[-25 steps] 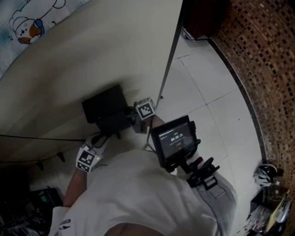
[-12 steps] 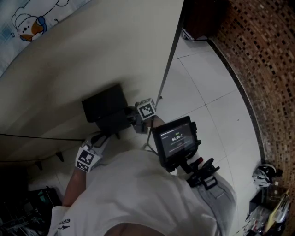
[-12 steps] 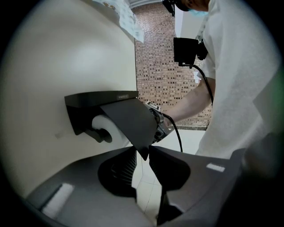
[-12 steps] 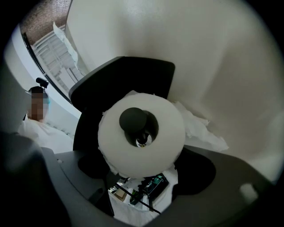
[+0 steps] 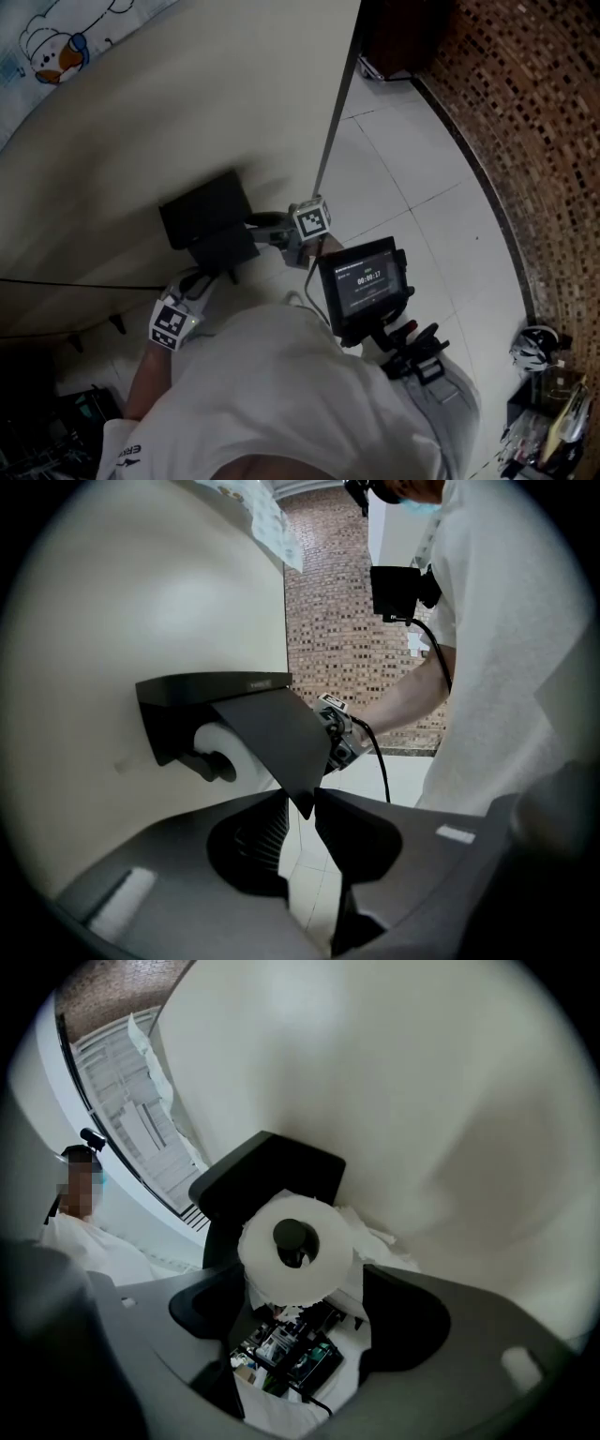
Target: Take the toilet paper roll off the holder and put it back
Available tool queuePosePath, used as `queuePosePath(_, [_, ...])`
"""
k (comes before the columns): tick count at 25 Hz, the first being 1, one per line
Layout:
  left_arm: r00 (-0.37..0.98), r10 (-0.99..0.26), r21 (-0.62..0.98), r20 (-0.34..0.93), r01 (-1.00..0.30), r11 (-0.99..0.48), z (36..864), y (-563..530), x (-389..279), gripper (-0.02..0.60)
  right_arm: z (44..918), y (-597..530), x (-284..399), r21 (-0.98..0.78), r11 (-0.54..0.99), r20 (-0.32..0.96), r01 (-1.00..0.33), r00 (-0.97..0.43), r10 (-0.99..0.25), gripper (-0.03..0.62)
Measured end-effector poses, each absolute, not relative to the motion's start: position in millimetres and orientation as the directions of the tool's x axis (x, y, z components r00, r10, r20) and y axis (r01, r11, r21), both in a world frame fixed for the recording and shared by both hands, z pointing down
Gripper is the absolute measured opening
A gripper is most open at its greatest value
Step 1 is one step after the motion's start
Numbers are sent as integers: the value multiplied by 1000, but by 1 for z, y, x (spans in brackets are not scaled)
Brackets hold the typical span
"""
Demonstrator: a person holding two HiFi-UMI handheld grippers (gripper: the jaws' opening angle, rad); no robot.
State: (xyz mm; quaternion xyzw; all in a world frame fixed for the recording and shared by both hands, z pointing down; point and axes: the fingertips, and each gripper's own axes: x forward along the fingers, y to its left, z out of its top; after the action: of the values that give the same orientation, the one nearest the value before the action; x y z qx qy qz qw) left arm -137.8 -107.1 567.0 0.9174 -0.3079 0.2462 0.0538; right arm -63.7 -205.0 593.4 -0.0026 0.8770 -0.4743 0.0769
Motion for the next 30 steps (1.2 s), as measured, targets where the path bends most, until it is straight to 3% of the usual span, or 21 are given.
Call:
queuePosePath(12, [639, -606, -95, 473, -647, -757, 585, -134, -144, 57, 584, -212, -13, -832, 550, -89, -65, -964, -249, 341])
queuePosePath(30, [603, -678, -124, 421, -702, -701, 592, -168, -143, 46, 559, -204, 8, -804, 588, -113, -87, -949, -295, 295])
